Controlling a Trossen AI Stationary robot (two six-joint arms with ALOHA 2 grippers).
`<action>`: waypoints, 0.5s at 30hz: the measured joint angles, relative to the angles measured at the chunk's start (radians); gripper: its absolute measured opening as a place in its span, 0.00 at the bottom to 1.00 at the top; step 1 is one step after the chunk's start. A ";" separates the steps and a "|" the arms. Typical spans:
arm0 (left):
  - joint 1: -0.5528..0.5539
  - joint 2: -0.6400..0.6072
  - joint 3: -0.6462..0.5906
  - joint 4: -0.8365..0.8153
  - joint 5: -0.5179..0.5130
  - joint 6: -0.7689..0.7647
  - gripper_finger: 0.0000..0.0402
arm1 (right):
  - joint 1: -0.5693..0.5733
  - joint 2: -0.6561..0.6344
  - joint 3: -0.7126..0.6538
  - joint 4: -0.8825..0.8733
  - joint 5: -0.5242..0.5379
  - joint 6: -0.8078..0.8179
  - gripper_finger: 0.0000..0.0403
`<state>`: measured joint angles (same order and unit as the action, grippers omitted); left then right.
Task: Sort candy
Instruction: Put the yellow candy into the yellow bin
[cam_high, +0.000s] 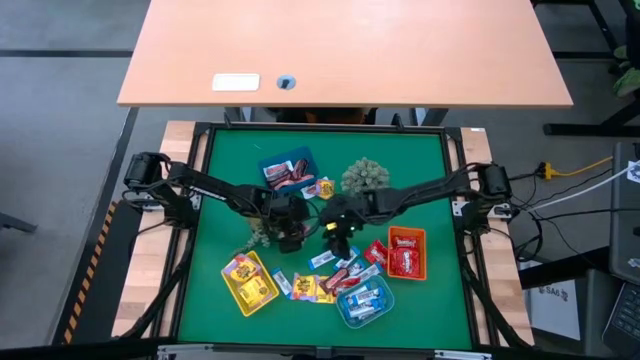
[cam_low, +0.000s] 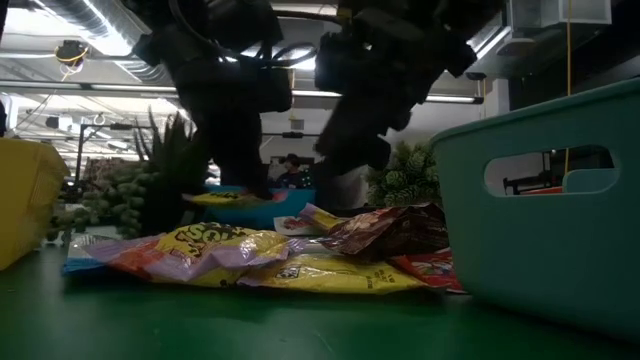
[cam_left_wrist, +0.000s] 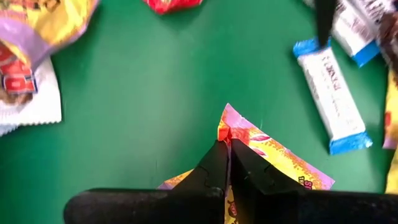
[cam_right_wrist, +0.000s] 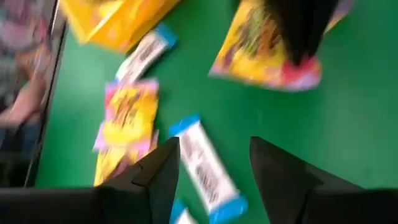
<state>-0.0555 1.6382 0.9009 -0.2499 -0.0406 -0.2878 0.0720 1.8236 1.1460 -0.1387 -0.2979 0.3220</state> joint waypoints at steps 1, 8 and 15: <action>0.000 0.000 0.000 0.010 0.000 0.000 0.00 | 0.001 0.000 -0.011 0.034 0.034 0.026 0.48; 0.000 0.000 0.000 0.044 0.000 0.001 0.00 | 0.000 0.007 -0.023 0.081 0.228 0.146 0.48; 0.000 0.000 0.000 0.048 -0.002 0.002 0.00 | 0.000 0.062 -0.023 0.166 0.234 0.201 0.48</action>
<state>-0.0551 1.6379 0.9009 -0.2020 -0.0425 -0.2863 0.0719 1.8854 1.1234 0.0278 -0.0637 0.5227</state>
